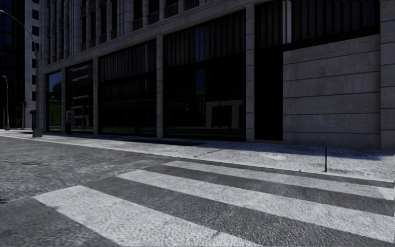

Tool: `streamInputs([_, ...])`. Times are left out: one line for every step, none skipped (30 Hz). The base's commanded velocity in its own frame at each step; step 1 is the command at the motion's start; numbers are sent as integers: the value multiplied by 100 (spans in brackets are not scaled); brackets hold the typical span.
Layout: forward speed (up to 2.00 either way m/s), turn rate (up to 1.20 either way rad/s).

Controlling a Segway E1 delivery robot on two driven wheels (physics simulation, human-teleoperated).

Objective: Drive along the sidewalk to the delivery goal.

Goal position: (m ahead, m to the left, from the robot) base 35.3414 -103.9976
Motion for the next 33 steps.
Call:
streamInputs([172, -3])
streamInputs([171, -14])
streamInputs([169, -22])
streamInputs([165, -27])
streamInputs([162, -30])
streamInputs([160, -31])
streamInputs([158, -31])
streamInputs([158, -31])
streamInputs([157, -31])
streamInputs([155, -31])
streamInputs([155, -31])
streamInputs([155, -31])
streamInputs([155, -31])
streamInputs([155, -31])
streamInputs([155, -31])
streamInputs([155, -31])
streamInputs([155, -31])
streamInputs([155, -31])
streamInputs([155, -31])
streamInputs([155, -31])
streamInputs([155, -31])
streamInputs([155, -31])
streamInputs([155, -31])
streamInputs([155, -31])
streamInputs([154, -31])
streamInputs([154, -31])
streamInputs([154, -31])
streamInputs([154, -31])
streamInputs([154, -31])
streamInputs([154, -31])
streamInputs([154, -31])
streamInputs([154, -31])
streamInputs([154, -31])
